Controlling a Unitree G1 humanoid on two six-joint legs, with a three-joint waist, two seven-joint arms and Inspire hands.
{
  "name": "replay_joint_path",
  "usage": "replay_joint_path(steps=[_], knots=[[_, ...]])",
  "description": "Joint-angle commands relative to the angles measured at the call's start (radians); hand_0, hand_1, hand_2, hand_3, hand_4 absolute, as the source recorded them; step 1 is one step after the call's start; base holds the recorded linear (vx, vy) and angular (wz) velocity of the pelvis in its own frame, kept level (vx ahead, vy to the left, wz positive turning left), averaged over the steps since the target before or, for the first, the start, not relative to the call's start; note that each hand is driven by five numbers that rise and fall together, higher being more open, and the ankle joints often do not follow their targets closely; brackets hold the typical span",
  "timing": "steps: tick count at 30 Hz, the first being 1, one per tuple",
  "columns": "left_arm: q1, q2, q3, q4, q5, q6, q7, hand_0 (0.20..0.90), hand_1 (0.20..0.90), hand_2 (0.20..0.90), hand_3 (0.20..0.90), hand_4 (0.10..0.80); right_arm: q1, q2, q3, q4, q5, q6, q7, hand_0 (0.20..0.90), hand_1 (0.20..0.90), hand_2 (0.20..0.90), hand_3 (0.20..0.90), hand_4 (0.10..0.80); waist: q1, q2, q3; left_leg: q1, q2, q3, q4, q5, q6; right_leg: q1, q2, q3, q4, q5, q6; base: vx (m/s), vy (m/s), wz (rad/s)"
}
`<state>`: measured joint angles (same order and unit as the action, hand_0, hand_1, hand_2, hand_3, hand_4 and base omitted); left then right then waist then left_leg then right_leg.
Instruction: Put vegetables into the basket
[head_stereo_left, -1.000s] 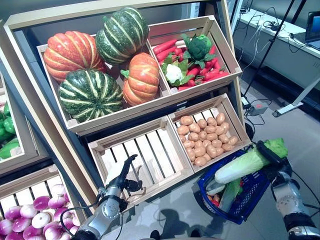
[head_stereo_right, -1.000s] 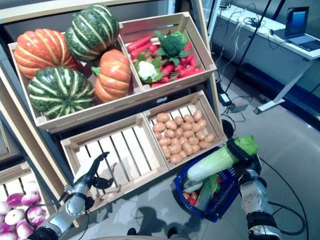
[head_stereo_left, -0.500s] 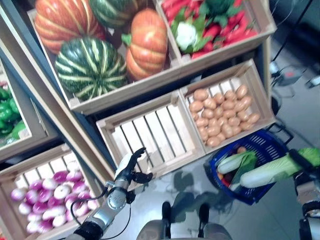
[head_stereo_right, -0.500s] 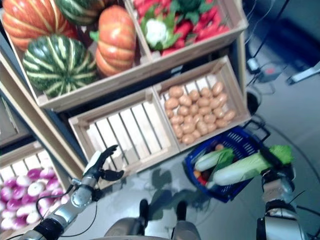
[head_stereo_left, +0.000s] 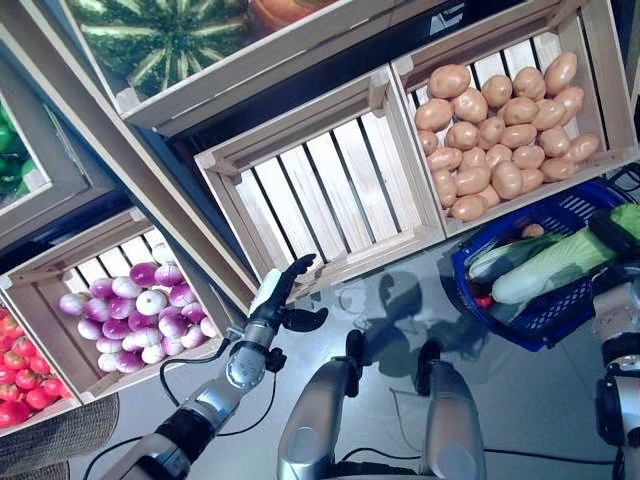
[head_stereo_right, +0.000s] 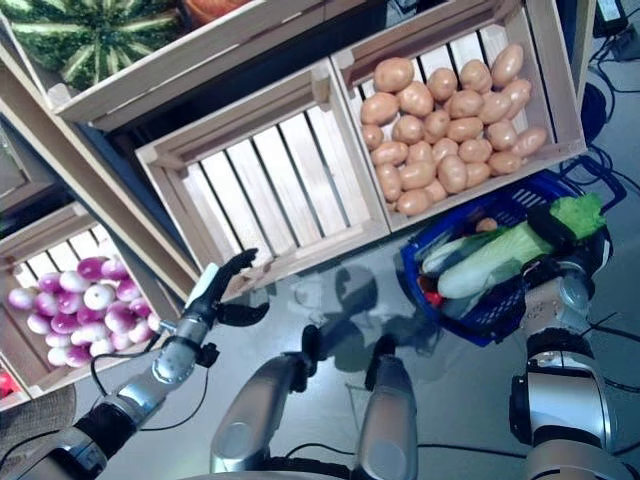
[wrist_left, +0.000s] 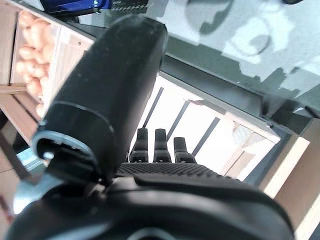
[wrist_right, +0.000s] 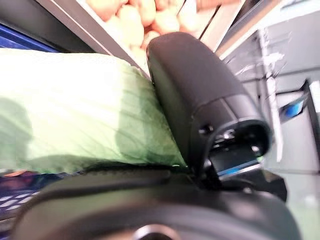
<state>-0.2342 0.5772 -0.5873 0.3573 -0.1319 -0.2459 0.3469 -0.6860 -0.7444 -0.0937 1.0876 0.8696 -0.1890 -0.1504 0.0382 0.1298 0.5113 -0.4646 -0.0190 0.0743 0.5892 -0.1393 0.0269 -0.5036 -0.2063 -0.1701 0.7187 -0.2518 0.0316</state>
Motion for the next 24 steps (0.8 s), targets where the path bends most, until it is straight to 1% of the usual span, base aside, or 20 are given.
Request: replay_joint_path(steps=[1, 3, 6, 9, 11, 16, 21, 24], knots=[[0.032, 0.011, 0.034, -0.130, -0.007, -0.100, 0.031, 0.900, 0.900, 0.900, 0.900, 0.800, -0.021, -0.126, 0.014, -0.082, -0.035, -0.106, -0.020, 0.900, 0.900, 0.900, 0.900, 0.800, -0.017, -0.015, -0.029, -0.049, 0.003, 0.028, 0.219, -0.102, 0.002, 0.037, -0.001, -0.041, 0.079, 0.024, -0.093, -0.055, 0.015, 0.01], [0.037, 0.015, 0.021, -0.138, -0.011, -0.116, 0.044, 0.900, 0.900, 0.900, 0.900, 0.800, -0.042, -0.138, 0.019, -0.072, -0.030, -0.097, 0.000, 0.900, 0.900, 0.900, 0.900, 0.800, -0.026, -0.008, -0.022, -0.068, 0.005, 0.038, 0.264, -0.133, 0.017, -0.004, -0.007, -0.022, 0.138, 0.006, -0.098, -0.056, 0.026, -0.06], [0.038, 0.016, 0.012, -0.143, -0.010, -0.125, 0.049, 0.900, 0.900, 0.900, 0.900, 0.800, -0.055, -0.148, 0.016, -0.058, -0.037, -0.101, 0.004, 0.900, 0.900, 0.900, 0.900, 0.800, -0.028, -0.002, -0.019, -0.086, 0.006, 0.039, 0.309, -0.127, 0.009, -0.021, -0.011, -0.016, 0.171, -0.008, -0.101, -0.043, 0.033, -0.06], [0.045, 0.014, 0.004, -0.141, -0.022, -0.133, 0.051, 0.900, 0.900, 0.900, 0.900, 0.800, -0.061, -0.160, 0.018, -0.034, -0.030, -0.100, 0.030, 0.900, 0.900, 0.900, 0.900, 0.800, -0.033, 0.000, -0.023, -0.085, 0.011, 0.045, 0.325, -0.146, 0.016, -0.030, -0.010, -0.007, 0.191, -0.019, -0.106, -0.034, 0.053, -0.04], [0.048, 0.014, 0.005, -0.142, -0.023, -0.142, 0.050, 0.900, 0.900, 0.900, 0.900, 0.800, -0.054, -0.165, 0.009, -0.035, -0.030, -0.088, 0.042, 0.900, 0.900, 0.900, 0.900, 0.800, -0.034, 0.000, -0.025, -0.087, 0.014, 0.044, 0.340, -0.139, 0.013, -0.030, -0.010, -0.006, 0.202, -0.026, -0.109, -0.027, 0.046, -0.03], [0.047, 0.018, 0.004, -0.143, -0.032, -0.141, 0.051, 0.900, 0.900, 0.900, 0.900, 0.800, -0.049, -0.172, -0.001, -0.018, -0.029, -0.084, 0.066, 0.900, 0.900, 0.900, 0.900, 0.800, -0.030, -0.011, -0.033, -0.078, 0.021, 0.037, 0.352, -0.144, 0.015, -0.018, -0.008, -0.007, 0.211, -0.034, -0.112, -0.004, 0.001, -0.01], [0.057, 0.027, 0.001, -0.146, -0.028, -0.147, 0.049, 0.900, 0.900, 0.900, 0.900, 0.800, -0.042, -0.177, -0.006, -0.019, -0.038, -0.083, 0.080, 0.900, 0.900, 0.900, 0.900, 0.800, -0.023, -0.022, -0.038, -0.059, 0.024, 0.028, 0.333, -0.111, 0.004, 0.009, 0.000, -0.012, 0.188, -0.021, -0.108, -0.013, 0.004, -0.01], [0.067, 0.030, 0.002, -0.142, -0.027, -0.152, 0.057, 0.900, 0.900, 0.900, 0.900, 0.800, -0.037, -0.184, -0.004, -0.016, -0.053, -0.085, 0.071, 0.900, 0.900, 0.900, 0.900, 0.800, -0.019, -0.030, -0.047, -0.027, 0.033, 0.020, 0.295, -0.082, -0.005, 0.051, 0.010, -0.015, 0.146, -0.010, -0.107, 0.000, 0.000, 0.00]])
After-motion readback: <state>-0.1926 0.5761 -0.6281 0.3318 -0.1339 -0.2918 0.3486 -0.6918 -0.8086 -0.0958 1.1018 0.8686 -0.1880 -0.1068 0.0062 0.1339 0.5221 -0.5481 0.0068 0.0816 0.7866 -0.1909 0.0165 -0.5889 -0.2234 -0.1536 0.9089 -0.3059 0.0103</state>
